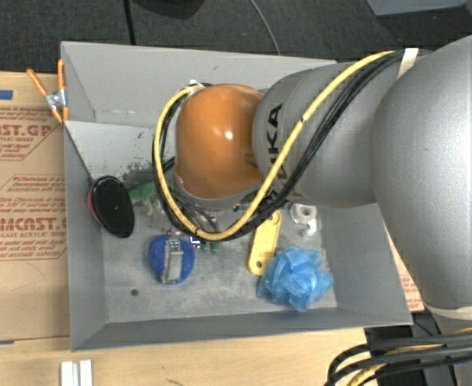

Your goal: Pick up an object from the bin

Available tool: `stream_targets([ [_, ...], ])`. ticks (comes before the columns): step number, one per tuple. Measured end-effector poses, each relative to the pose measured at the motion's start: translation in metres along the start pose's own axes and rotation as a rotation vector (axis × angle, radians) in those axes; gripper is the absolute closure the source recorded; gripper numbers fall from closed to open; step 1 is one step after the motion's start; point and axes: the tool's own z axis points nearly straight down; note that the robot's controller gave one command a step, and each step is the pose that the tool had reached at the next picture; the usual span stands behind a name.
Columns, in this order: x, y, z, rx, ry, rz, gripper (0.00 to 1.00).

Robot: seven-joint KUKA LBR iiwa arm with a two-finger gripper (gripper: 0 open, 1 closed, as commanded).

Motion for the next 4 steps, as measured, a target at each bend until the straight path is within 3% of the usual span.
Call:
stream_targets([
  [1,-0.002,-0.001,-0.005,-0.001,-0.007,0.002,0.00],
  [2,-0.002,-0.021,0.055,-0.003,-0.008,0.044,0.00],
  [3,0.002,-0.029,0.077,-0.002,-0.002,0.069,0.00],
  [4,0.008,-0.036,0.064,-0.004,-0.006,0.211,0.00],
])
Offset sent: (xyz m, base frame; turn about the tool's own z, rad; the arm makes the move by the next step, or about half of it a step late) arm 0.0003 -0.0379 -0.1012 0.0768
